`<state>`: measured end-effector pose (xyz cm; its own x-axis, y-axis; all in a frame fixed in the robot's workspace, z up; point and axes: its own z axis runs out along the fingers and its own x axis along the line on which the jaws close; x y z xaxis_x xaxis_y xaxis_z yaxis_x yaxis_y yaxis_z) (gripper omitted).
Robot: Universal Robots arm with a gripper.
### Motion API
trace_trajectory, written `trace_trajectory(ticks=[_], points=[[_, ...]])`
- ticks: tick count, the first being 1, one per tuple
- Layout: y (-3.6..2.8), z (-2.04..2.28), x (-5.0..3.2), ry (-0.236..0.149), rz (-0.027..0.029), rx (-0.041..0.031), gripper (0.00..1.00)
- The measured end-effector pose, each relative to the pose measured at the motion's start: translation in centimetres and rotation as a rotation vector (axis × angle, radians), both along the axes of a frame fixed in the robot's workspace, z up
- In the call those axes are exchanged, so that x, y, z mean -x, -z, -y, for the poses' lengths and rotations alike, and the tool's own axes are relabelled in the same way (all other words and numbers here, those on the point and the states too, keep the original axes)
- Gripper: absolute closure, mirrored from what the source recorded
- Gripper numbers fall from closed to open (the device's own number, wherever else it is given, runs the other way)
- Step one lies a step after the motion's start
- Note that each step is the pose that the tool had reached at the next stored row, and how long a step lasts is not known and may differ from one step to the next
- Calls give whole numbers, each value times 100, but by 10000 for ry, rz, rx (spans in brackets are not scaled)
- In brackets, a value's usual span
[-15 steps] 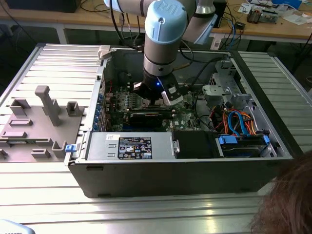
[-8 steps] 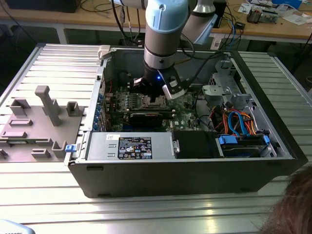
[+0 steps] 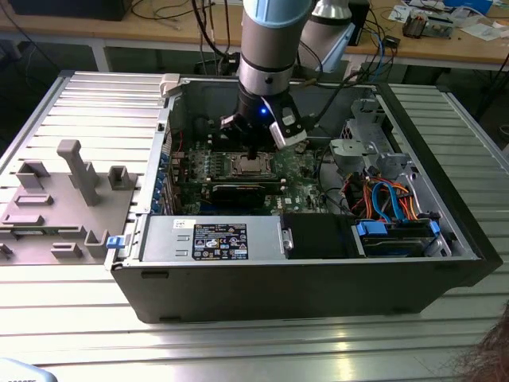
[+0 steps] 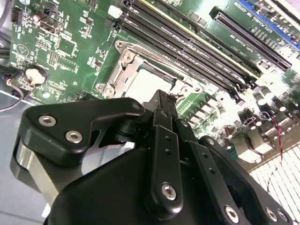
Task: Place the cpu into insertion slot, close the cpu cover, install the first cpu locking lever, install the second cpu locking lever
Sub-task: 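Install the second cpu locking lever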
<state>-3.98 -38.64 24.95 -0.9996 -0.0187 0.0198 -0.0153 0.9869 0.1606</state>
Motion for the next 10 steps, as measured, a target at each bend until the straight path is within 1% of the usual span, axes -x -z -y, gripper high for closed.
trace_trajectory(ticks=[5,10], points=[[-105,-4,0,0,0,64,89],[-248,-5,0,0,0,134,89]])
